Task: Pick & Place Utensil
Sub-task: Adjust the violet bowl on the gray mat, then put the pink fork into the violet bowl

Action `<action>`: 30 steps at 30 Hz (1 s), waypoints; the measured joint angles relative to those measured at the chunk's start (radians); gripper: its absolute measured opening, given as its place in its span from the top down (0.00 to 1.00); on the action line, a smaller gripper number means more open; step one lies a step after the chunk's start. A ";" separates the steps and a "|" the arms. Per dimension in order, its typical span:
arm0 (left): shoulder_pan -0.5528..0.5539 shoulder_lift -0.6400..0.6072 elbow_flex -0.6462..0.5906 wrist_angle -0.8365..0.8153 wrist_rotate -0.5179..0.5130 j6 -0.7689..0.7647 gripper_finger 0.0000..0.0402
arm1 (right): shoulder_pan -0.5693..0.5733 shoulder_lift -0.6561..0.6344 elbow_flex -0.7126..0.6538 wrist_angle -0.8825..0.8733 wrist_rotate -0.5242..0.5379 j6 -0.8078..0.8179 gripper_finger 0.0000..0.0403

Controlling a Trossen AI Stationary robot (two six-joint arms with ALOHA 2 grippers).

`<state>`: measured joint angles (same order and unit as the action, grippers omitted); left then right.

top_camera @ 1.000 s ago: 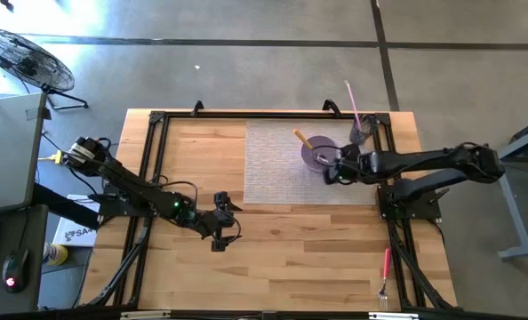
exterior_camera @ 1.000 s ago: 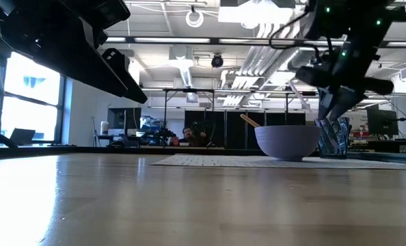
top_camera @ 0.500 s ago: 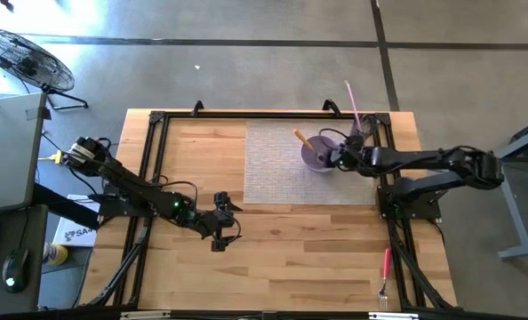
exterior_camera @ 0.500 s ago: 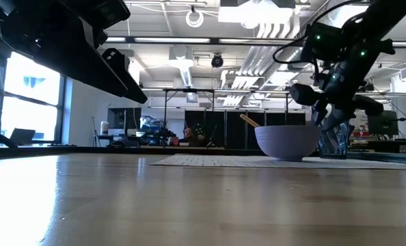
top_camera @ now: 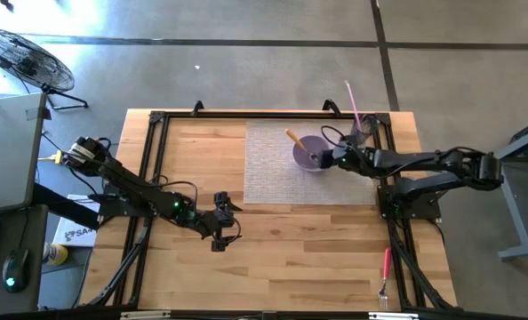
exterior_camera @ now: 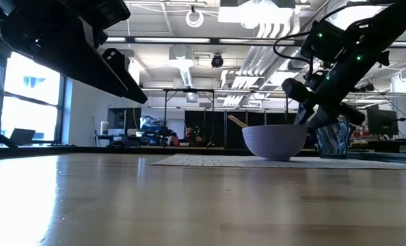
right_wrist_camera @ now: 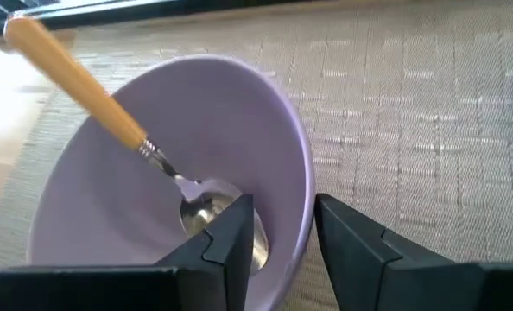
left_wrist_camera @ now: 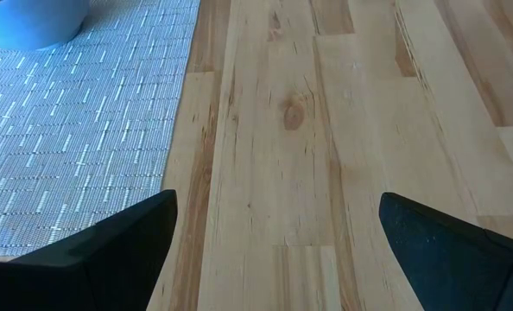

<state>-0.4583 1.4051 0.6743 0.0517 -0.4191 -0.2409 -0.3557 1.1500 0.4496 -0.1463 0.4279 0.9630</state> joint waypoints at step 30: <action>0.000 0.000 0.000 0.000 0.000 0.000 0.01 | 0.552 -0.227 0.274 -0.547 0.078 0.073 0.71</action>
<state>-0.4586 1.4052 0.6743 0.0517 -0.4187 -0.2406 0.1962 0.9233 0.7232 -0.6934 0.5054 1.0364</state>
